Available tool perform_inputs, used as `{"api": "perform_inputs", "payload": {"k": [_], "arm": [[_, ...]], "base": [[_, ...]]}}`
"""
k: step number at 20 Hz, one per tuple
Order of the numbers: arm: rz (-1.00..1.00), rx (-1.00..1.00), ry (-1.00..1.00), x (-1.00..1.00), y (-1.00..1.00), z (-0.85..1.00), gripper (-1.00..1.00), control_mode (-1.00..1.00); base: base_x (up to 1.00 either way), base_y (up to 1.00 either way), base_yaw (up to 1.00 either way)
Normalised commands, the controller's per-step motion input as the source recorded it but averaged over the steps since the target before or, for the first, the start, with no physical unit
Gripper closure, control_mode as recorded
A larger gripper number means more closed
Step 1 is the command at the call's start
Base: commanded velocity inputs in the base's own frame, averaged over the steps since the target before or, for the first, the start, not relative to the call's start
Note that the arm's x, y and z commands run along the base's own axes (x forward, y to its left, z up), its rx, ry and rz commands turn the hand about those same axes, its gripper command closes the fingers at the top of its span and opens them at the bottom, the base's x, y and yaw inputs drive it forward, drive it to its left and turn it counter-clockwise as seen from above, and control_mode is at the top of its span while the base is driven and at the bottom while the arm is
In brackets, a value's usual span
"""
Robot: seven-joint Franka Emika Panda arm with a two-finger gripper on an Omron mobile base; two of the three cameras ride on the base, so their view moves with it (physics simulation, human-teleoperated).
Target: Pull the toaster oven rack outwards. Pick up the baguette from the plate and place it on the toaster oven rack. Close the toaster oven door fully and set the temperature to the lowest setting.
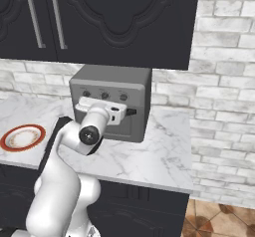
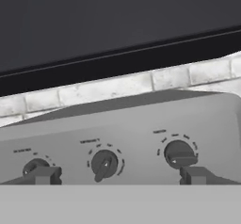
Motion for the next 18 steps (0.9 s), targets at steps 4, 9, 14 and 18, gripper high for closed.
{"api": "perform_inputs", "payload": {"k": [4,9,14,18], "arm": [[0.0,0.0,-0.02,-0.05,0.43,-0.42,-1.0,-1.0],[0.0,0.0,0.0,-0.11,0.17,-0.39,-1.0,-1.0],[0.0,0.02,-0.07,0.0,0.13,-0.76,-1.0,-1.0],[-0.01,0.01,-0.16,0.0,0.11,-0.7,-1.0,-1.0]], "base": [[0.0,0.0,0.0],[0.0,0.0,0.0],[0.0,0.0,0.0],[0.0,0.0,0.0]]}}
